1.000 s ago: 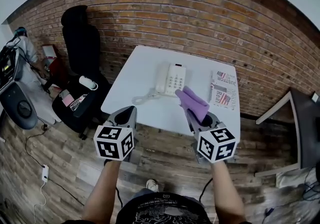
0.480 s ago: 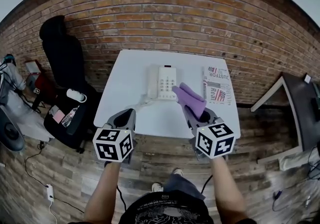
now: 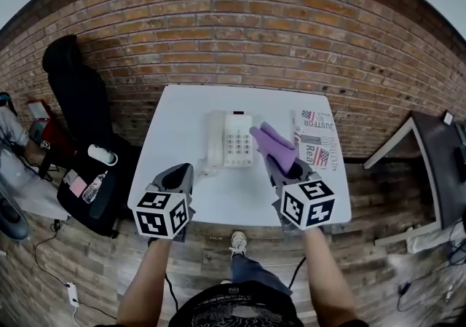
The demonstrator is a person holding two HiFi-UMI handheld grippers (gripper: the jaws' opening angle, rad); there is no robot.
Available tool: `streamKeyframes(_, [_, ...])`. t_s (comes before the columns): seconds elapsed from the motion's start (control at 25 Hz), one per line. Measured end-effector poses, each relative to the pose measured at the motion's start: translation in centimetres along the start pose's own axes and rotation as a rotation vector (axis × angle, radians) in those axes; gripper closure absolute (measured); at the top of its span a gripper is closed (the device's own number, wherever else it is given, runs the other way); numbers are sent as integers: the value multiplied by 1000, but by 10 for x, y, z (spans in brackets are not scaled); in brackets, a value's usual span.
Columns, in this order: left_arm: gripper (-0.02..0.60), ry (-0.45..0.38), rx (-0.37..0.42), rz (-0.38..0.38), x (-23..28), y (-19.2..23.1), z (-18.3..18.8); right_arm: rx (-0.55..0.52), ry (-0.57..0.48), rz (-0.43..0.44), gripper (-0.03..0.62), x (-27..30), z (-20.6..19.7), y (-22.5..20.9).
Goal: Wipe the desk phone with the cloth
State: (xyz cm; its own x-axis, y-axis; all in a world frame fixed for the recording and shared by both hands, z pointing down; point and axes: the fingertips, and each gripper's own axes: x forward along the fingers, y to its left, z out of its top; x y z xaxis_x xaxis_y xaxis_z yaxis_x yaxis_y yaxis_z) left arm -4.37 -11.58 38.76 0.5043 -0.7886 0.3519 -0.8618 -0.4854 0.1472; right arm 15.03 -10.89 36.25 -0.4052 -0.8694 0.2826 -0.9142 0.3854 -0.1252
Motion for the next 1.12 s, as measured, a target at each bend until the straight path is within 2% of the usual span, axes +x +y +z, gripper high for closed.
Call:
streamKeyframes(0.36, [577,56,-9,-3,94,23,15,40,60,-23,548,94,2,-76])
streamKeyframes(0.64, [577,102,-35,2,146,31,12,89,125,-29,548,157,-17,-126])
streamKeyframes(1.12, [577,155,-31,10,191,42,1,168,220,-6,548,236,-67,-151])
